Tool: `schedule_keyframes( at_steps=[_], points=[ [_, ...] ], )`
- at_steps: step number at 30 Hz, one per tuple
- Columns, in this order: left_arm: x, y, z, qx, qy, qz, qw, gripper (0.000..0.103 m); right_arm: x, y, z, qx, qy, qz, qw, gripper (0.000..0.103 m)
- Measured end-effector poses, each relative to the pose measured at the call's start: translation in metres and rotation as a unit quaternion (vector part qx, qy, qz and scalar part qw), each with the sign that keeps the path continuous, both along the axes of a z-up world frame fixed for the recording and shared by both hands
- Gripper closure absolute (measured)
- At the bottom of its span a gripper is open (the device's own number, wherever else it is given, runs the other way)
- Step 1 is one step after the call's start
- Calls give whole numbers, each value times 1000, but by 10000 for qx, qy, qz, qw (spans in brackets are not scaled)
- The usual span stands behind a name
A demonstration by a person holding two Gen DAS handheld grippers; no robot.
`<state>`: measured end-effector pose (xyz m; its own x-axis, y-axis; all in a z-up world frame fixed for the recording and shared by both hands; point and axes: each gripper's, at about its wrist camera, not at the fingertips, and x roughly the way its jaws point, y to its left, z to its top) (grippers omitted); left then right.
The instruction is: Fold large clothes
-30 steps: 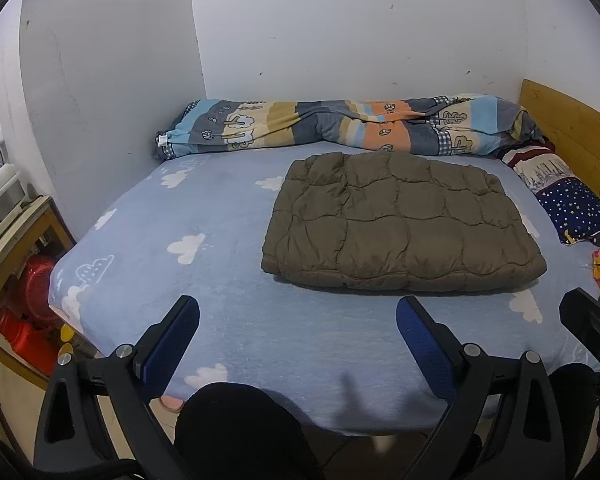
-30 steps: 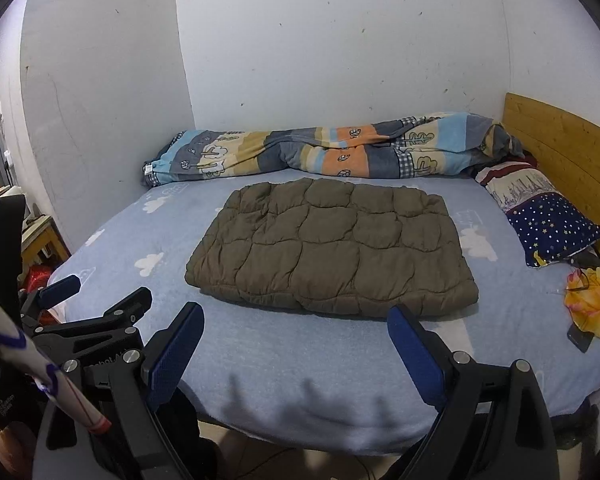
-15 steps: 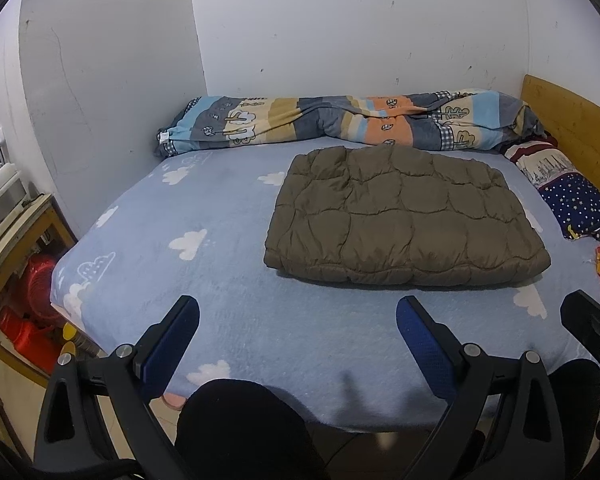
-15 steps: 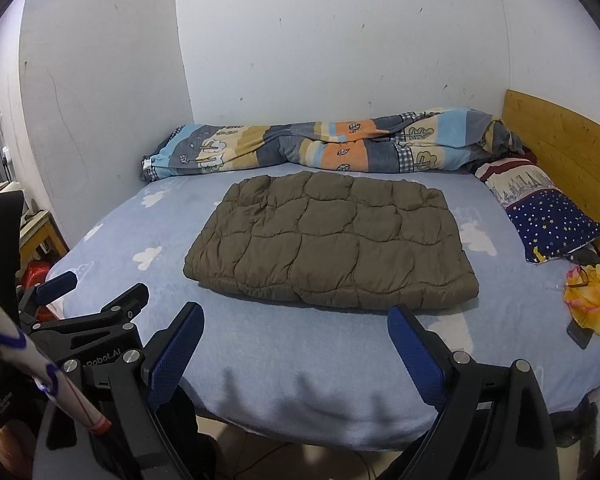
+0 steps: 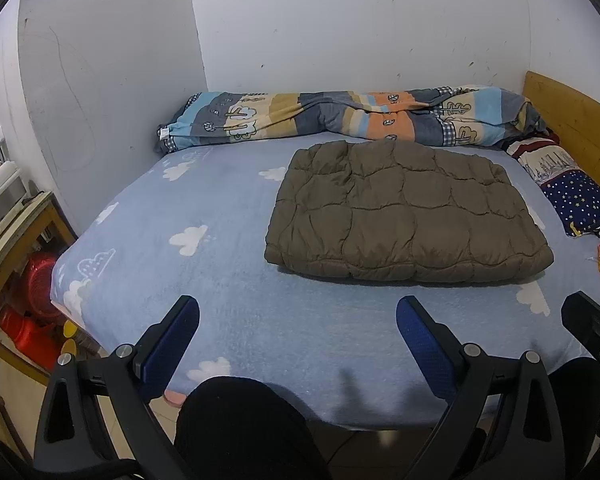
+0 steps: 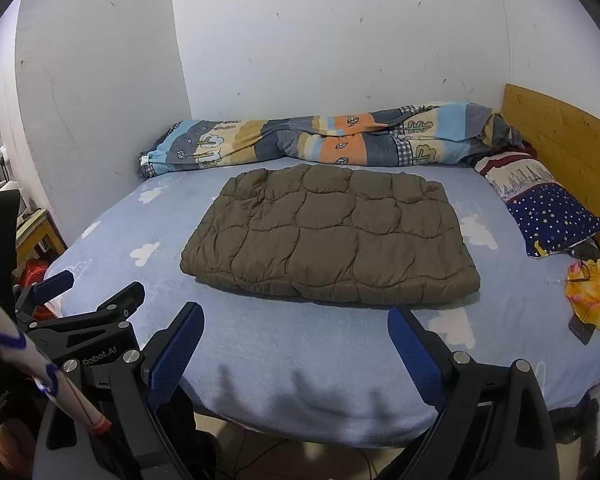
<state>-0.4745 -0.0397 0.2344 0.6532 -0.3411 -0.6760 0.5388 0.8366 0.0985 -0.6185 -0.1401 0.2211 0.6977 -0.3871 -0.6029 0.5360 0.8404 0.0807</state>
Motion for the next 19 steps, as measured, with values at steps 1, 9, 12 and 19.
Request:
schedule_keyframes(
  at_steps=[1,9,12,19],
  points=[
    [0,1,-1,3,5,5,10000,5,0,-1,0,5,0,-5,10000,8],
    [1,2,-3,27,-18,12,10000,5,0,-2,-1,13,5,-5,10000,8],
    [-1,2,-4,47,-60,9,10000,4,-1,-2,-1,12,0,-18,10000,8],
    [-14,8,6,16,-582,2,9983,5,-2,-2,-2,0,0,-29,10000,8]
  ],
)
